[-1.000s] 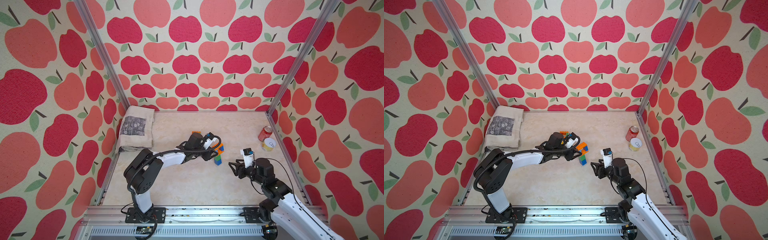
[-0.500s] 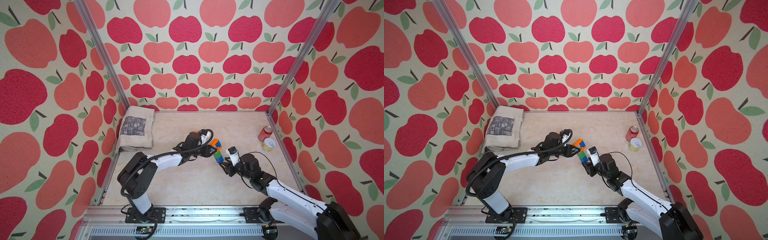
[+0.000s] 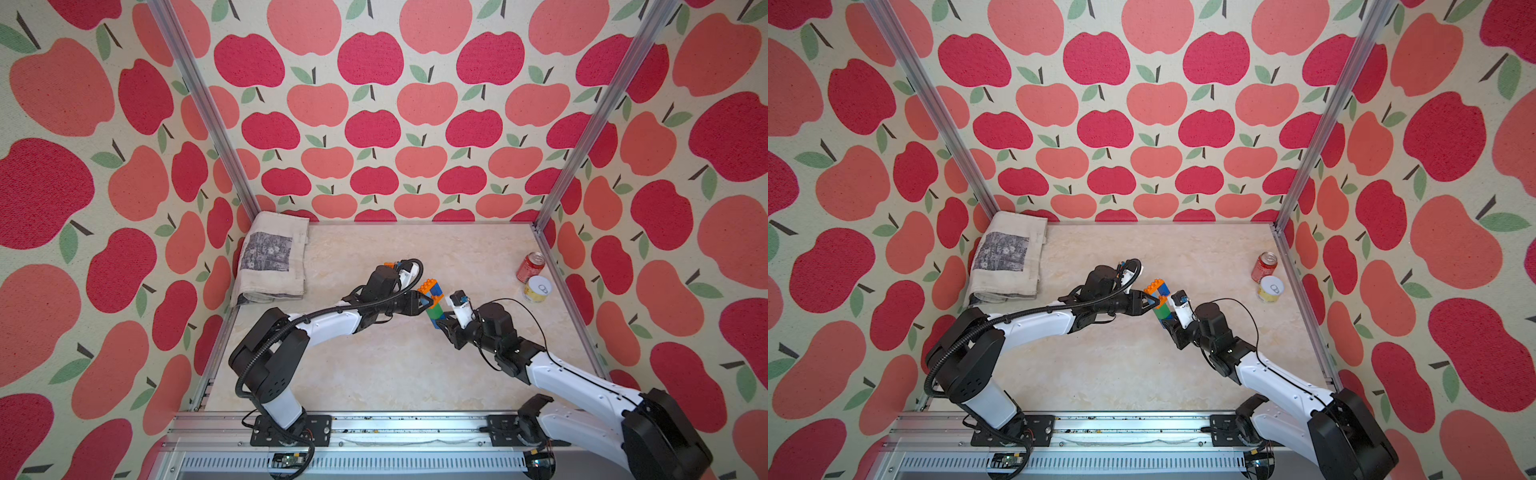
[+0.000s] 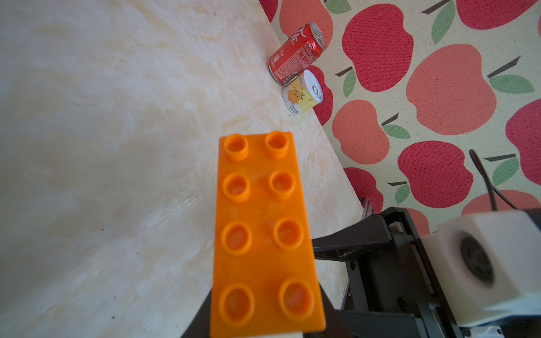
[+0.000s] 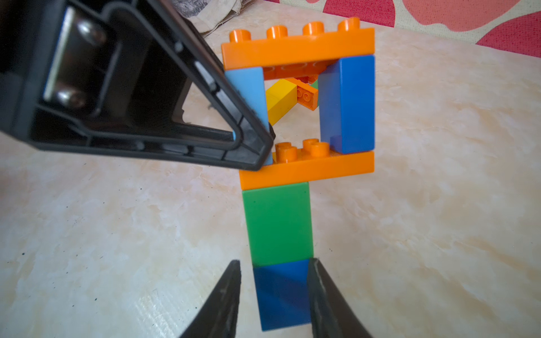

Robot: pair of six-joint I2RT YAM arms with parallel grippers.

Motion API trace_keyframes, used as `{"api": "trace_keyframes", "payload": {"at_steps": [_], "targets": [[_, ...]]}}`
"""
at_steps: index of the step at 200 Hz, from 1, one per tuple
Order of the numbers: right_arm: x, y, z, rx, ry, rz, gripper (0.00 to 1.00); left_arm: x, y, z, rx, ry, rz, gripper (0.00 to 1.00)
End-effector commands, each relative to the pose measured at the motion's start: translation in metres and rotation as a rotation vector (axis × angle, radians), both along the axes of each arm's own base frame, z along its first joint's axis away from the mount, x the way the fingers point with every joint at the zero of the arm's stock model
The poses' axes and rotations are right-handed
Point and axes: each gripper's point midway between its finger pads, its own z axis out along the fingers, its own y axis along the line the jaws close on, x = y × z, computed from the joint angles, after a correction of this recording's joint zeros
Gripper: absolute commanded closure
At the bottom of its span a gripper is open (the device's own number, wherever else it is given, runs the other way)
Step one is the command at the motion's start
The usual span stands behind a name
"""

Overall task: Assemble the letter p with lego
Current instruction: Pick up the lego brick from the center of the board.

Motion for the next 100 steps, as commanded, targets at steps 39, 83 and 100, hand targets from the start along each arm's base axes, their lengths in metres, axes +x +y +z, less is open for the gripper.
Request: {"api": "trace_keyframes", "payload": {"at_steps": [39, 83, 100], "targets": [[0.0017, 0.0121, 0.0158, 0.022, -0.042, 0.051, 0.56, -0.0155, -0.0074, 0.0234, -0.066, -0.012, -0.066, 0.72], [0.0049, 0.0042, 0.0167, -0.011, -0.066, 0.019, 0.51, -0.0181, -0.007, 0.0233, -0.054, -0.009, -0.076, 0.72], [0.0041, 0.0049, 0.0162, -0.013, -0.063, 0.025, 0.51, -0.0197, -0.0076, 0.0248, -0.055, -0.012, -0.084, 0.72]]}}
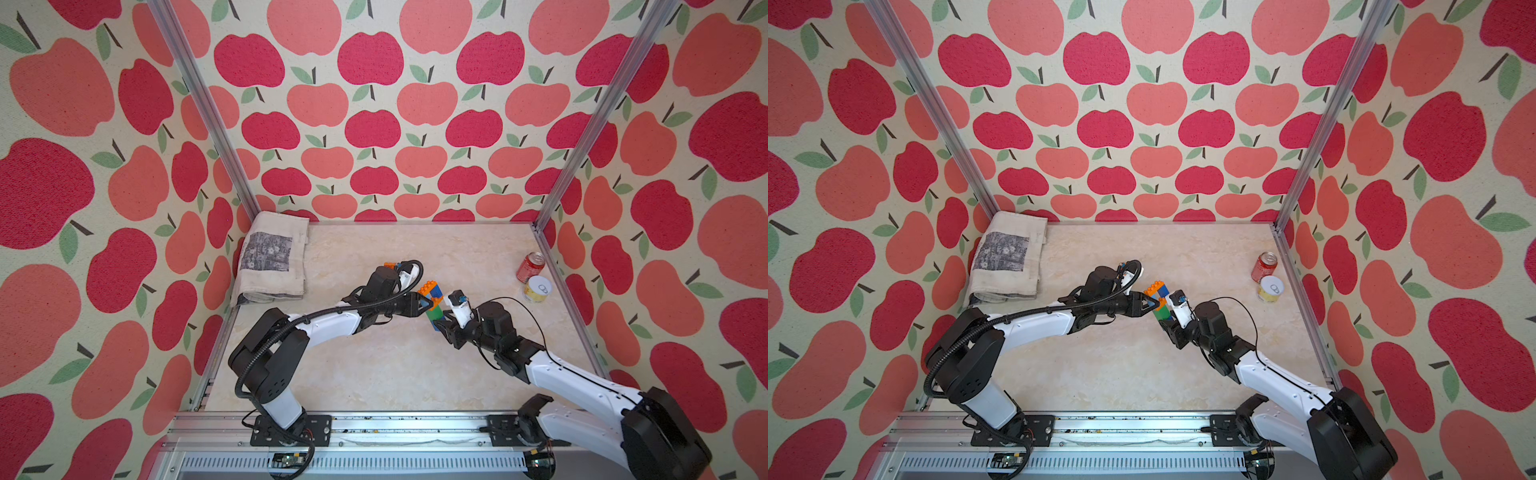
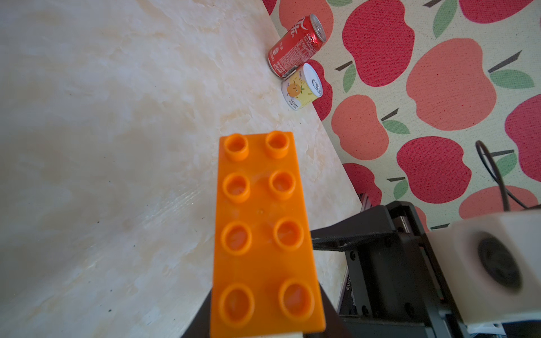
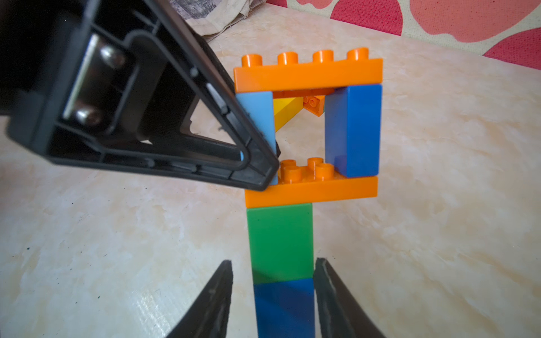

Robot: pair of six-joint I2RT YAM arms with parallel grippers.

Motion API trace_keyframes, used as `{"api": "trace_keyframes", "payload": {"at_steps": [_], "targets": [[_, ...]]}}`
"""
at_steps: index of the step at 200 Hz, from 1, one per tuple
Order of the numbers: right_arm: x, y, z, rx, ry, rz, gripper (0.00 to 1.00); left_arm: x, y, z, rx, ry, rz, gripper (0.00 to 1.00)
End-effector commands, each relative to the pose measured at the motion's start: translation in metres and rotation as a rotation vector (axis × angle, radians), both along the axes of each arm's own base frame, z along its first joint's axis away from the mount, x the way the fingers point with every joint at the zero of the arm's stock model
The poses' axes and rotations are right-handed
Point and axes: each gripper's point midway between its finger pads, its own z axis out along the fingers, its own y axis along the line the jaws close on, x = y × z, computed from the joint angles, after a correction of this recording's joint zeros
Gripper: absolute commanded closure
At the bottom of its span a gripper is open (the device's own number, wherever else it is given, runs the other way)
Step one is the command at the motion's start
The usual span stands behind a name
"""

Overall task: Assemble the letter p with lego
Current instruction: Pick up the lego brick from the center of the board.

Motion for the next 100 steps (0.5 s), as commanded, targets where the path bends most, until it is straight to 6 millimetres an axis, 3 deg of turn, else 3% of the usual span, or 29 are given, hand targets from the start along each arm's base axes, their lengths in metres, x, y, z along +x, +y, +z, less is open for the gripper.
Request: {"api": "trace_keyframes", "payload": {"at_steps": [1, 56, 100], "targets": [[0.0034, 0.0025, 0.012, -0.007, -0.037, 0.007, 0.51, -0.0132, -0.0065, 0.0243, -0.052, -0.023, -0.06, 0.72], [0.0018, 0.0058, 0.0139, 0.005, -0.032, 0.023, 0.57, -0.0186, -0.0109, 0.0264, -0.047, -0.027, -0.087, 0.72], [0.0004, 0.0084, 0.0129, 0.008, -0.014, 0.035, 0.7, -0.0177, -0.0125, 0.0263, -0.055, -0.027, -0.088, 0.67]]}}
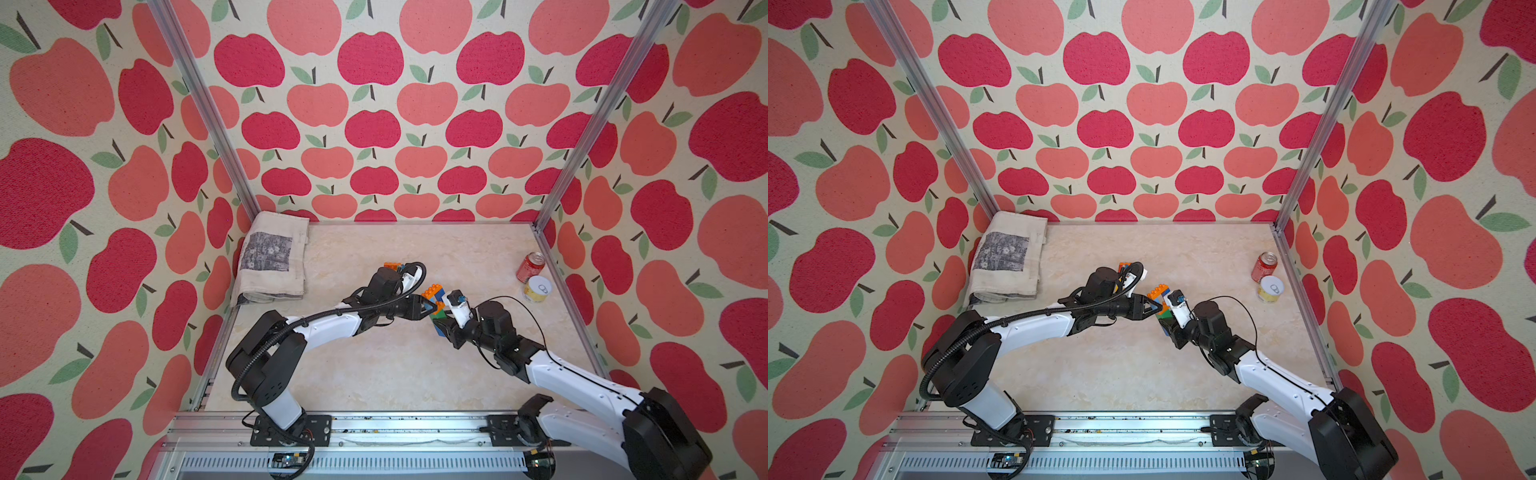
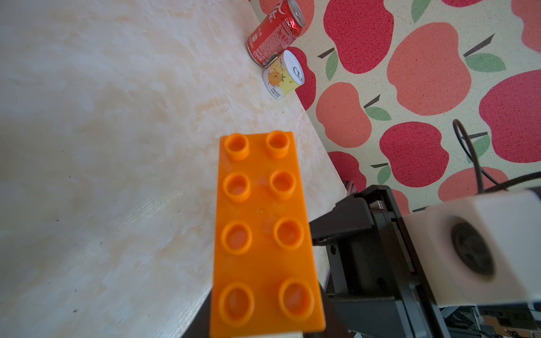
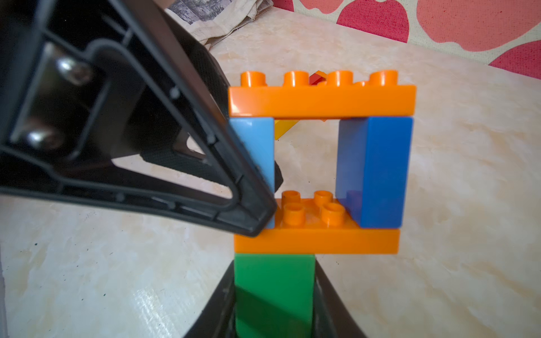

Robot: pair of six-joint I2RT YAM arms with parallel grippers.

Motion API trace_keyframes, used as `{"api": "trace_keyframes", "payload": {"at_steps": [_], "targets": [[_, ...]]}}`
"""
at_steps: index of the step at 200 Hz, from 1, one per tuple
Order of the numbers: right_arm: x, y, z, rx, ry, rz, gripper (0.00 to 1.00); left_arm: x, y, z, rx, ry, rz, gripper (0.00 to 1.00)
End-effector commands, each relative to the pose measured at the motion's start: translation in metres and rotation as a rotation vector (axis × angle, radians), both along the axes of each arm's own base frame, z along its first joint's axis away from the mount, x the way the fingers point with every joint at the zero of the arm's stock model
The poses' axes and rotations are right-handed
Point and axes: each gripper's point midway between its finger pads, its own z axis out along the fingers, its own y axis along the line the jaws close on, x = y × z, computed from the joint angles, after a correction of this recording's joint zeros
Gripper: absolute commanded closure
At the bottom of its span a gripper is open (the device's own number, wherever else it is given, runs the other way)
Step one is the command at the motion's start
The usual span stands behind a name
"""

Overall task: Assemble the letter p with lego
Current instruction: Pick up the lego brick from the center of the board.

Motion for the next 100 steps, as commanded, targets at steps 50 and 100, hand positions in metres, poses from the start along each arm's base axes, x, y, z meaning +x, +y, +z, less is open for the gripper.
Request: {"api": "trace_keyframes", "payload": {"at_steps": [50, 100], "targets": [[0.009, 0.002, 0.009, 0.002, 0.019, -0.042, 0.71, 0.002, 0.005, 0.022, -0.015, -0.075, 0.022, 0.39], [0.038, -0.008, -0.007, -0.071, 0.157, -0.241, 0.7, 0.023, 0.072, 0.031, 0.025, -0.166, 0.274, 0.23]]}}
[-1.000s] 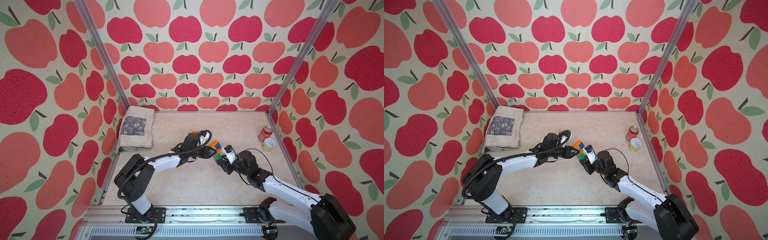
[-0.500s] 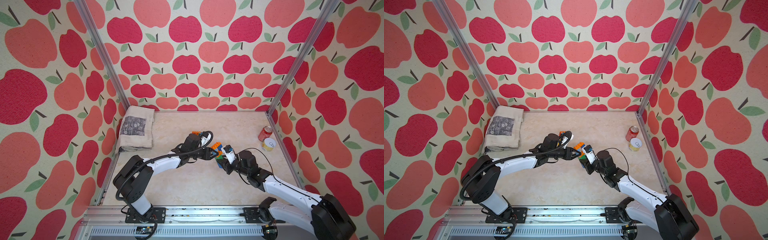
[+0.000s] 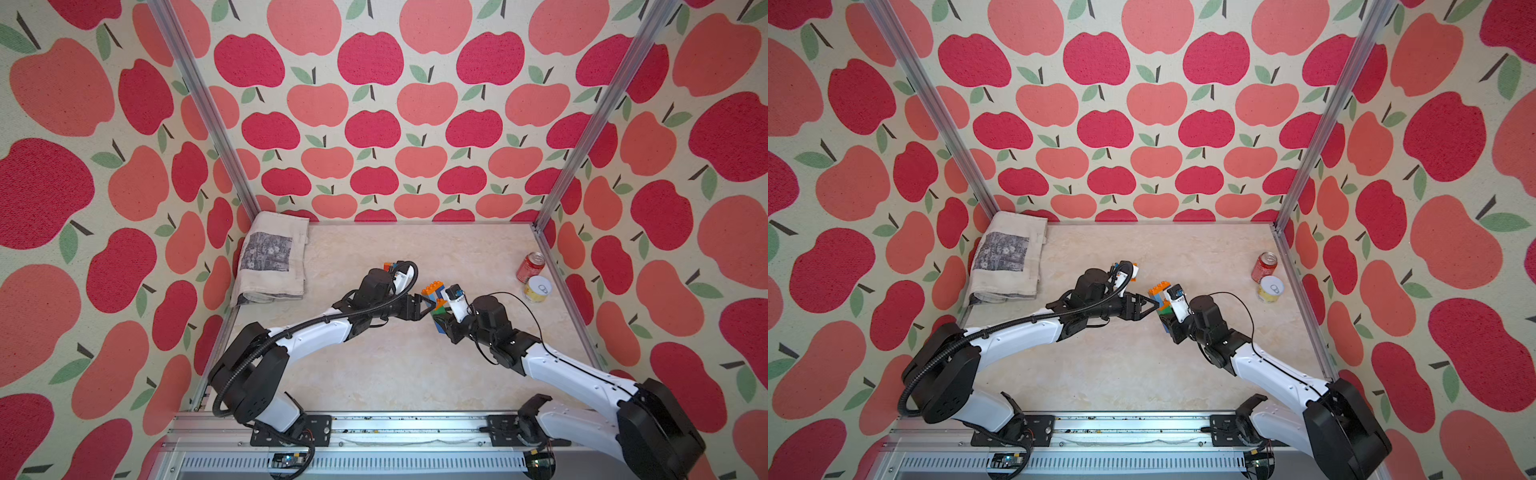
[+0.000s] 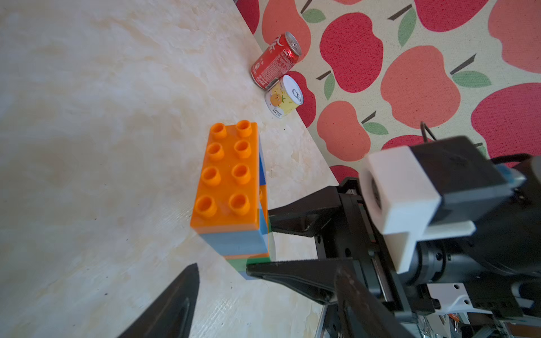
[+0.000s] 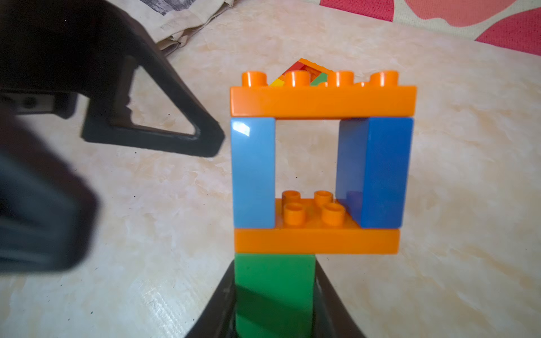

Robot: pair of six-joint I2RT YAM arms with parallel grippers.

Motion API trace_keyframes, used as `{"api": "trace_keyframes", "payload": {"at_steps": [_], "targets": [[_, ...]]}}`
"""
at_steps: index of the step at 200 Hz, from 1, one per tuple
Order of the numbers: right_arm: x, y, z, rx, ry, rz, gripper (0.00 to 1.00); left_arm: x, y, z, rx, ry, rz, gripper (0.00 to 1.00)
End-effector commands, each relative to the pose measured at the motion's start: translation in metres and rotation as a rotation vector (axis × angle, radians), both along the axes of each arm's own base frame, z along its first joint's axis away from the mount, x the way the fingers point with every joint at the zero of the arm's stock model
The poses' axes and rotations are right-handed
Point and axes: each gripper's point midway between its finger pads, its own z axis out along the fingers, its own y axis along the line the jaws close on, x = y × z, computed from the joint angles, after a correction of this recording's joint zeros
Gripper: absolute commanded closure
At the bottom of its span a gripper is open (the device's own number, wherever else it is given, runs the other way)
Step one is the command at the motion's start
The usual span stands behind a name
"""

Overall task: Assemble the letter p with lego
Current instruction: Pick up the lego brick from the center of the board, then place the lego brick at the center of the board.

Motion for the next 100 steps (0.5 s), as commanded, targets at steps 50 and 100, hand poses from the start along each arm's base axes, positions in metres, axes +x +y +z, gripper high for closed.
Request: {"api": "trace_keyframes", "payload": {"at_steps": [50, 100], "targets": [[0.069, -0.013, -0.012, -0.11, 0.193, -0.374, 0.69, 0.017, 0.125, 0.012, 0.194, -0.227, 0.436, 0.2], [0.125, -0.008, -0.044, -0.2, 0.334, -0.493, 0.67, -0.002, 0.198, 0.017, 0.344, -0.354, 0.609, 0.17]]}}
